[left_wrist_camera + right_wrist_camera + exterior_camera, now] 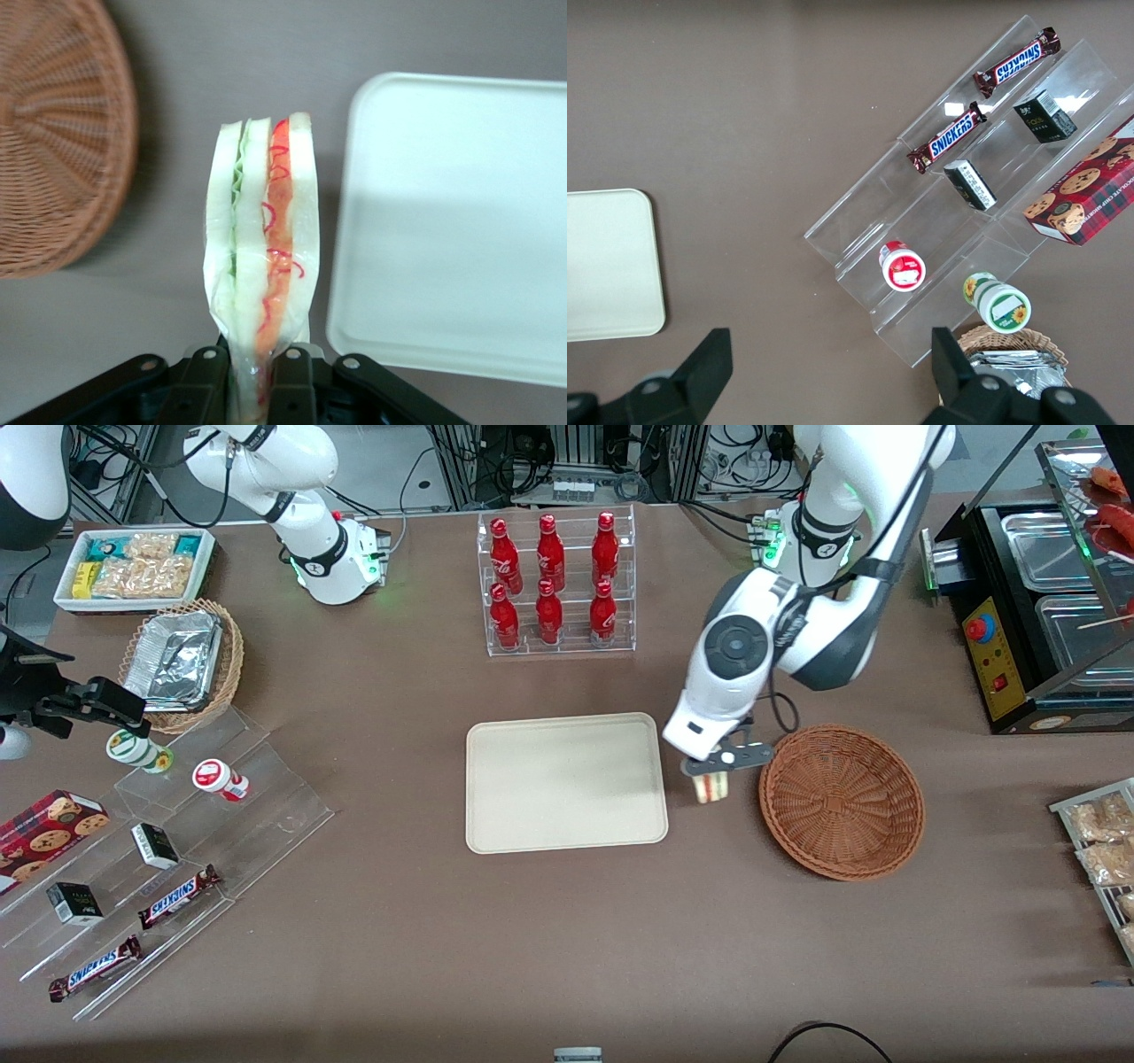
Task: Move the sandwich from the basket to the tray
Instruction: 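Carry the held sandwich with the left gripper over the cream tray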
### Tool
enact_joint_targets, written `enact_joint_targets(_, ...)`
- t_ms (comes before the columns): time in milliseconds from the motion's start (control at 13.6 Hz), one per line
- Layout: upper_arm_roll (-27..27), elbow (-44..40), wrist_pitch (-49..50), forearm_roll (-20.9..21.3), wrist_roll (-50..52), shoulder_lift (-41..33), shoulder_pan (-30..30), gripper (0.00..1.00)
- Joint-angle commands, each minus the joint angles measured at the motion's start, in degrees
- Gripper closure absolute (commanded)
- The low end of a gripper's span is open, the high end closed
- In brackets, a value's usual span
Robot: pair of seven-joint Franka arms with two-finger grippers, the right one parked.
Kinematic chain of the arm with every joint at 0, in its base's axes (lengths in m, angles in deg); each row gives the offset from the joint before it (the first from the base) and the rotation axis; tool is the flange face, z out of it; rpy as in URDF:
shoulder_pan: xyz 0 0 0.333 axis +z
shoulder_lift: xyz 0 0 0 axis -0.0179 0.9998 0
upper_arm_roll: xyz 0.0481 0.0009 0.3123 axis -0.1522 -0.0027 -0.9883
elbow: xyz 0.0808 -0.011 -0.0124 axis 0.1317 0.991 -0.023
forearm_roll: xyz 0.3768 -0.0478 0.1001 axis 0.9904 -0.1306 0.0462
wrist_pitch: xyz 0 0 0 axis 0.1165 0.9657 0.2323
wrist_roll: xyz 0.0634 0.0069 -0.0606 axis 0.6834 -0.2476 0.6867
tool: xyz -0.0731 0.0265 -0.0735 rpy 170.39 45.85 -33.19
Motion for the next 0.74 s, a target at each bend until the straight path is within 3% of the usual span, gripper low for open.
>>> enact_joint_targets(0, -0.89, -11.07, 1.98, -0.54, -0.11, 8.76, -5.10, 1.00)
enact_joint_targets(294, -0.89, -22.68, 2.87, -3.52, 3.57, 17.99, -9.68, 1.00)
enact_joint_targets(662, -0.98, -34.21, 2.87, -3.18, 9.38, 27.50, -13.20, 1.00)
